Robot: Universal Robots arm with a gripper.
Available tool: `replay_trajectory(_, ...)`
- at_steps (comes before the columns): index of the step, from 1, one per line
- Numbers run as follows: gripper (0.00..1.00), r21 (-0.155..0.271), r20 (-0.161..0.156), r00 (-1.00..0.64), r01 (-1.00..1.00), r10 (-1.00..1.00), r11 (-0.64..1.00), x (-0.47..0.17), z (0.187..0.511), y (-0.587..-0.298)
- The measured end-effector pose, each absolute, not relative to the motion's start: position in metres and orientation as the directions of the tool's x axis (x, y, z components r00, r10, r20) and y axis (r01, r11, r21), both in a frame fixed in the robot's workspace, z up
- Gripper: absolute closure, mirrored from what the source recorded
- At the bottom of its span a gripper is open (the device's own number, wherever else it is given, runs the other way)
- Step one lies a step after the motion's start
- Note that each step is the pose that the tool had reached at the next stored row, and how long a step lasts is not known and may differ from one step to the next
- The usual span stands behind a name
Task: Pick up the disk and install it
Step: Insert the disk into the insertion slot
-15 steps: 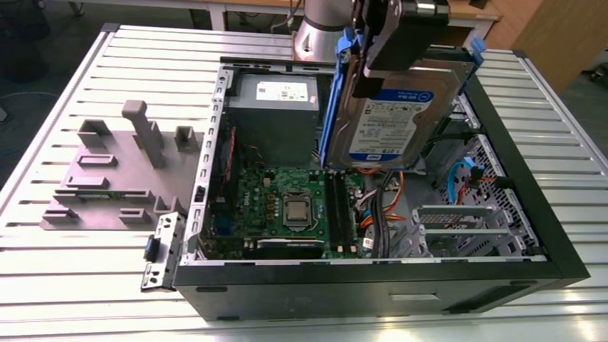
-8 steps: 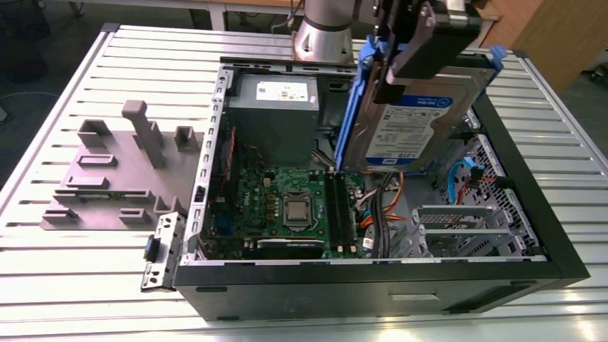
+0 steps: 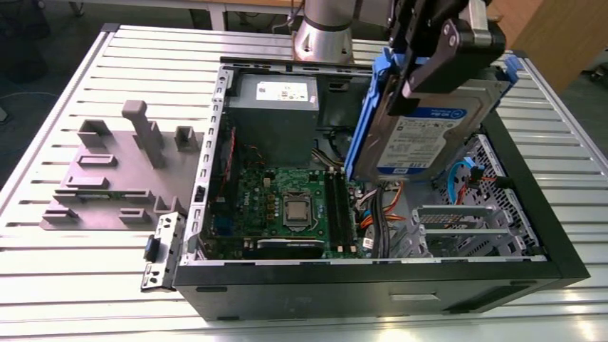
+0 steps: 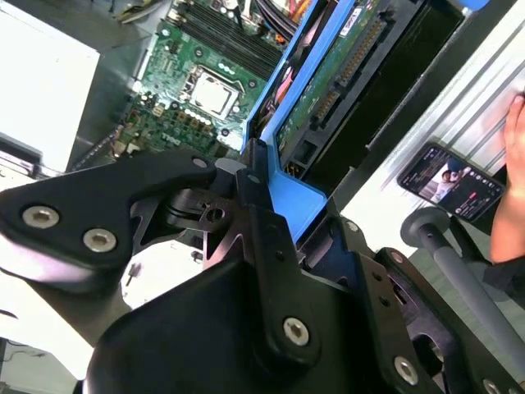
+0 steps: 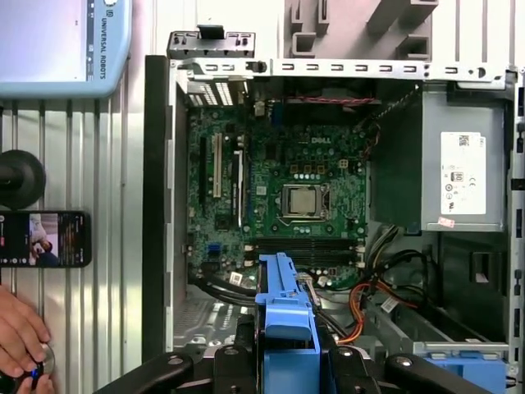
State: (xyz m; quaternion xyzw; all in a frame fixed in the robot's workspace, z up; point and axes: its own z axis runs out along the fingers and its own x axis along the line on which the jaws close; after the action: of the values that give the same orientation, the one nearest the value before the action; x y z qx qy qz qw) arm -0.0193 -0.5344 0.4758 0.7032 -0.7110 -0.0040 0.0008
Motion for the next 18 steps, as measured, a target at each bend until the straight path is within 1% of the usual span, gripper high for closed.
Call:
replay_trajectory(4,0.64,0.007,-0.004,-0.011,-1.000,-1.000,0.011,-0.0183,0.4740,-0.5430)
replay_trajectory(18,0.64,0.007,-0.004,-0.011,-1.000,-1.000,0.011,-0.0180,0.4734,-0.5458)
